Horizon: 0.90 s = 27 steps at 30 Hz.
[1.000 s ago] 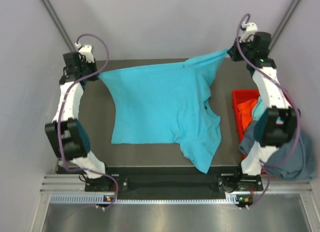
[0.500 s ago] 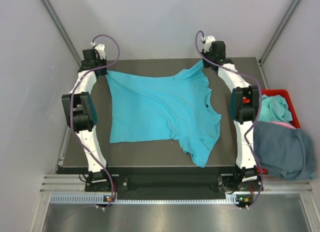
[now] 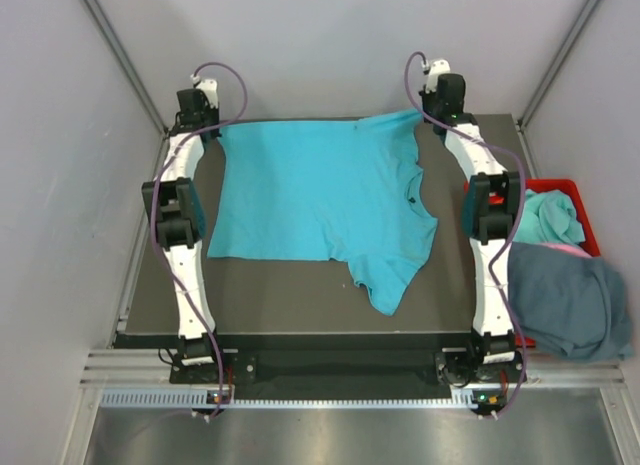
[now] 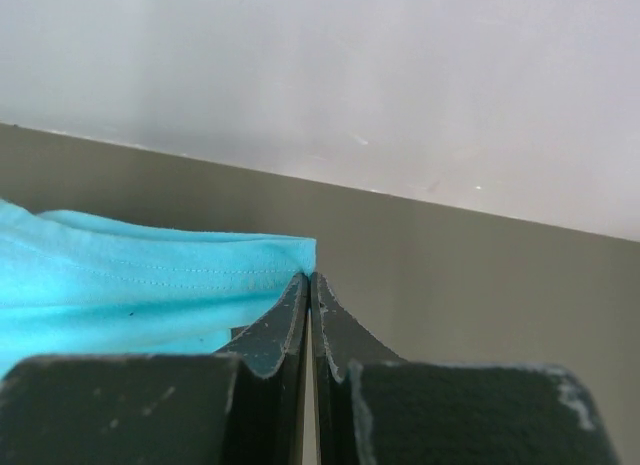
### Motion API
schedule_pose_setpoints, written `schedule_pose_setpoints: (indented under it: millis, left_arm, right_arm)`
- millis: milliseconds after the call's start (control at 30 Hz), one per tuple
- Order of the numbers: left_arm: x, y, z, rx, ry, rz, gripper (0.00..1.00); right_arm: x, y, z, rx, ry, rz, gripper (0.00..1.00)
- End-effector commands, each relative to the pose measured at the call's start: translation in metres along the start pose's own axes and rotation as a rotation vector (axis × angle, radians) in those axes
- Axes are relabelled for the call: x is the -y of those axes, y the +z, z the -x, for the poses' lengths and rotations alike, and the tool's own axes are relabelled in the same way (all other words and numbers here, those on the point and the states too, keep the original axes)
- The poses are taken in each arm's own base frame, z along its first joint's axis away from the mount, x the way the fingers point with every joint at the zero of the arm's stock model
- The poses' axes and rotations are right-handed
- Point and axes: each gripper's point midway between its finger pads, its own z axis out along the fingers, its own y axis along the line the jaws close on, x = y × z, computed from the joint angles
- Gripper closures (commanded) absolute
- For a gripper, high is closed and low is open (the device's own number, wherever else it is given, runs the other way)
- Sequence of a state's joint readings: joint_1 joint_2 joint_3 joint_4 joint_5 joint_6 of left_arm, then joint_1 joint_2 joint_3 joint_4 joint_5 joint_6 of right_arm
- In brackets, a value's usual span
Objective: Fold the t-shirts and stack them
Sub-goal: Flatten the tshirt out
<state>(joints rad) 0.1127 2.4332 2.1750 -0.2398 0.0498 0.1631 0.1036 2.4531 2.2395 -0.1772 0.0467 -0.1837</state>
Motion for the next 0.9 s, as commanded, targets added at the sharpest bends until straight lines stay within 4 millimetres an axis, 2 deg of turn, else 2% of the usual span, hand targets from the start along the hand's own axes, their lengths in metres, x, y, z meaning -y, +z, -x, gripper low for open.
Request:
schedule_pose_setpoints:
  millis: [0, 233, 267, 300, 333, 367, 400, 433, 467, 500, 533, 567, 600, 633, 667, 700, 733, 767, 800, 833, 867]
  left_arm:
    - [-0.009, -0.004, 0.035, 0.088, 0.042, 0.051, 1.0]
    - [-0.008, -0.008, 0.028, 0.066, 0.025, 0.063, 1.0]
    - [-0.006, -0.009, 0.026, 0.061, 0.025, 0.059, 1.0]
    - [-0.007, -0.016, 0.034, 0.075, 0.024, 0.059, 1.0]
    - [-0.006, -0.017, 0.02, 0.048, 0.022, 0.056, 1.0]
    - [-0.007, -0.029, 0.03, 0.067, 0.023, 0.058, 1.0]
    - [-0.006, -0.033, 0.028, 0.067, 0.023, 0.056, 1.0]
    - [-0.007, -0.043, 0.026, 0.074, 0.024, 0.06, 1.0]
    - [-0.007, -0.04, 0.014, 0.055, 0.025, 0.06, 1.0]
    - [-0.007, -0.051, 0.022, 0.072, 0.027, 0.062, 1.0]
    - [-0.008, -0.053, 0.009, 0.047, 0.02, 0.061, 1.0]
    - [-0.008, -0.057, 0.007, 0.042, 0.018, 0.062, 1.0]
    - [-0.011, -0.066, 0.012, 0.053, 0.016, 0.068, 1.0]
    - [-0.007, -0.067, -0.001, 0.032, 0.012, 0.037, 1.0]
    - [-0.009, -0.071, 0.0, 0.043, 0.011, 0.039, 1.0]
    - [-0.011, -0.077, 0.005, 0.055, 0.01, 0.042, 1.0]
    - [-0.011, -0.079, -0.005, 0.039, 0.004, 0.038, 1.0]
    - [-0.012, -0.082, -0.006, 0.036, -0.001, 0.036, 1.0]
    - [-0.012, -0.087, -0.003, 0.043, -0.006, 0.034, 1.0]
    - [-0.013, -0.09, -0.009, 0.032, -0.018, 0.032, 1.0]
    - [-0.012, -0.092, -0.009, 0.034, -0.022, 0.022, 1.0]
  right_arm:
    - [0.026, -0.004, 0.038, 0.105, -0.005, -0.076, 1.0]
    - [0.016, -0.003, 0.025, 0.072, -0.002, -0.054, 1.0]
    - [0.016, -0.006, 0.029, 0.075, 0.001, -0.053, 1.0]
    - [0.014, -0.007, 0.022, 0.06, 0.008, -0.045, 1.0]
    - [0.014, -0.009, 0.021, 0.054, 0.01, -0.042, 1.0]
    - [0.014, -0.016, 0.029, 0.067, 0.011, -0.037, 1.0]
    - [0.012, -0.018, 0.02, 0.045, 0.012, -0.031, 1.0]
    - [0.015, -0.027, 0.031, 0.065, 0.014, -0.032, 1.0]
    - [0.015, -0.03, 0.03, 0.062, 0.015, -0.031, 1.0]
    - [0.012, -0.032, 0.02, 0.04, 0.015, -0.021, 1.0]
    - [0.011, -0.036, 0.021, 0.04, 0.015, -0.016, 1.0]
    - [0.013, -0.044, 0.029, 0.052, 0.016, -0.017, 1.0]
    - [0.009, -0.046, 0.016, 0.027, 0.016, -0.006, 1.0]
    - [0.009, -0.05, 0.017, 0.03, 0.019, -0.003, 1.0]
    - [0.01, -0.058, 0.023, 0.042, 0.02, -0.004, 1.0]
    - [0.007, -0.06, 0.009, 0.015, 0.02, 0.004, 1.0]
    - [0.006, -0.063, 0.01, 0.021, 0.023, 0.008, 1.0]
    - [0.007, -0.071, 0.015, 0.03, 0.025, 0.006, 1.0]
    - [0.004, -0.073, 0.003, 0.009, 0.028, 0.016, 1.0]
    - [0.004, -0.076, 0.003, 0.01, 0.032, 0.017, 1.0]
    - [0.005, -0.084, 0.009, 0.022, 0.034, 0.015, 1.0]
